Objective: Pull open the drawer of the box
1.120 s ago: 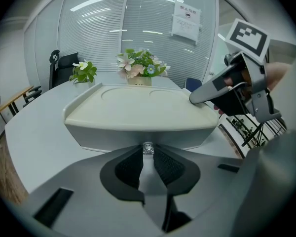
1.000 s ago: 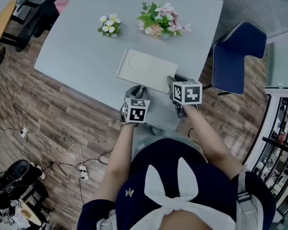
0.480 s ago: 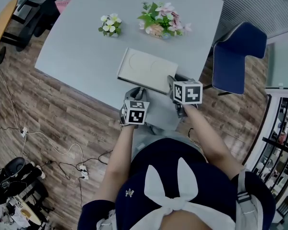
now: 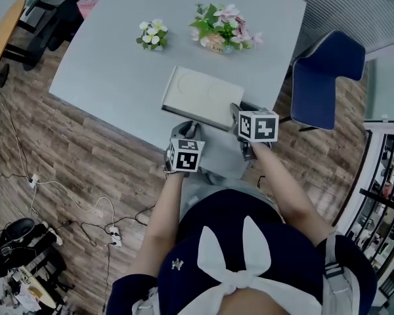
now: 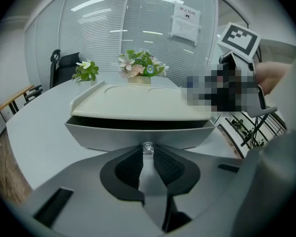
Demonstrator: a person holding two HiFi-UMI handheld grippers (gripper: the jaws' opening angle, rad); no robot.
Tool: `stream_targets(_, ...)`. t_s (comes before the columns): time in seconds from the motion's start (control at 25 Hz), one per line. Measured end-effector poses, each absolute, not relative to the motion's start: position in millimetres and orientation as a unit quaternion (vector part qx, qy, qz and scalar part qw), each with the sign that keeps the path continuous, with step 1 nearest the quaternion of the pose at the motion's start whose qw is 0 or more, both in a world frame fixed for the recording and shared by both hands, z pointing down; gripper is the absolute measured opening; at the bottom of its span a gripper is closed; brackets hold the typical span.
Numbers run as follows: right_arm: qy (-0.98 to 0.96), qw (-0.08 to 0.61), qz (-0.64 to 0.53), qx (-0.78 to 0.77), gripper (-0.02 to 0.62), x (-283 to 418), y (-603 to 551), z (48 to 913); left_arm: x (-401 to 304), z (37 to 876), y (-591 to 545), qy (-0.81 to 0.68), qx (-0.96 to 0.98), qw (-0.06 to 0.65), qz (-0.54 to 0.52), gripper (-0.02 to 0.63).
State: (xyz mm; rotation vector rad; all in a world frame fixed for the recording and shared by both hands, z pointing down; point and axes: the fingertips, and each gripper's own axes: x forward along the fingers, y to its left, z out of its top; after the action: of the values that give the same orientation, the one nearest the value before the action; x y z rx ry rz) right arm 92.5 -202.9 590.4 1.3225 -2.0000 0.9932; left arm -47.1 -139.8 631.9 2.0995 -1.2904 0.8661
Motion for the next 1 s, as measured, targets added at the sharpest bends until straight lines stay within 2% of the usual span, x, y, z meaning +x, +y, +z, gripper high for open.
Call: stream_targets(1.0, -0.738, 0.261, 0.371, 0.499, 0.127, 92.6, -205.0, 590.6, -52.2, 632.5, -129.2, -0.475, 0.776, 0.262, 0.322, 0.080)
